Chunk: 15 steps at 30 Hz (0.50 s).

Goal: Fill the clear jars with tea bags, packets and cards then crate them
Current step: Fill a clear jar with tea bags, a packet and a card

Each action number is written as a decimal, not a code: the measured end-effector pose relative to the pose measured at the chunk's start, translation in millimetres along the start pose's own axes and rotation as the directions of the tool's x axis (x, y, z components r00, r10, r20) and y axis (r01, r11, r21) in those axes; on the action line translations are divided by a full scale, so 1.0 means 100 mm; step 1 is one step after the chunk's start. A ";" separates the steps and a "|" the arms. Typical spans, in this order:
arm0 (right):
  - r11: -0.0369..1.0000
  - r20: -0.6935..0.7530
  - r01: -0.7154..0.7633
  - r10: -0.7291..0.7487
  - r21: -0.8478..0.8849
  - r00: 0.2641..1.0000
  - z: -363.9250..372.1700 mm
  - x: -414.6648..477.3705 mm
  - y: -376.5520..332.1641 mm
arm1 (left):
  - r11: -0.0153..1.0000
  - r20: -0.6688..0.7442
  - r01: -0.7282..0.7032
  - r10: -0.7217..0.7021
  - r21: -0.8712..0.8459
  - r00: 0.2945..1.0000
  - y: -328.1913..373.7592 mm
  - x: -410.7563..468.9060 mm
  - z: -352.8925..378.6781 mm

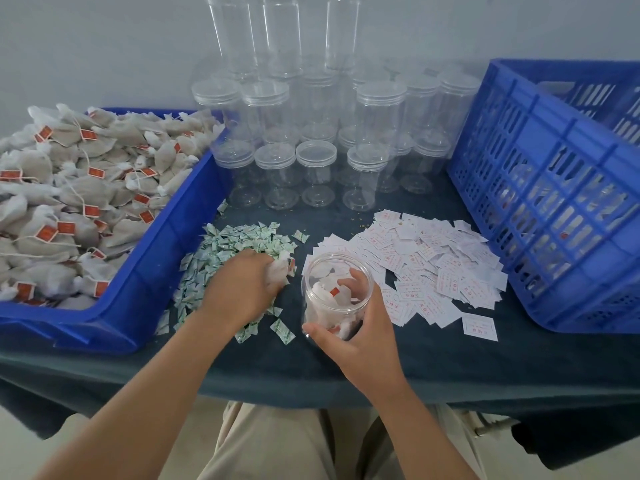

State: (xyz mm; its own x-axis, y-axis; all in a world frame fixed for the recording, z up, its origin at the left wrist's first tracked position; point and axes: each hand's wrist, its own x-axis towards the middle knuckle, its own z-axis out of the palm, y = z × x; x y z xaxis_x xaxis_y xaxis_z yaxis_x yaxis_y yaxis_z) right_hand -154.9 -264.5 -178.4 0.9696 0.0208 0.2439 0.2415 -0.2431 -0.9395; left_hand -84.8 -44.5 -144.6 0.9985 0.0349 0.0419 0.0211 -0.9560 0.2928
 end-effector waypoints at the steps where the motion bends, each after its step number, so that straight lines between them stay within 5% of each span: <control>1: 1.000 0.002 -0.002 0.002 0.001 1.000 0.00 0.00 0.00 | 0.999 -0.061 -0.012 0.009 -0.049 0.998 -0.01 -0.01 -0.03; 8: 0.999 0.007 0.010 -0.010 -0.036 1.000 -0.01 0.00 0.04 | 0.886 -0.204 -0.082 -0.014 -0.457 0.979 0.24 -0.21 -0.76; 12: 0.998 0.007 0.009 -0.009 -0.063 1.000 0.00 0.00 0.04 | 0.670 -0.226 -0.204 0.055 -0.714 0.972 0.54 -0.38 -1.12; 15: 0.998 0.006 0.008 -0.007 -0.059 1.000 -0.01 0.00 0.02 | 0.770 -0.194 -0.320 0.255 -0.552 0.947 0.76 -0.46 -1.12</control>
State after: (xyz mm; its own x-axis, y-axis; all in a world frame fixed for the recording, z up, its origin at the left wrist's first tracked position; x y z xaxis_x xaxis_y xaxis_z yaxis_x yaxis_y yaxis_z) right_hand -154.8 -265.9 -179.8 0.9680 0.0288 0.2493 0.2463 -0.2992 -0.9218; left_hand -135.0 -86.3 -16.9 0.9416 -0.1538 0.2997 -0.3311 -0.5868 0.7390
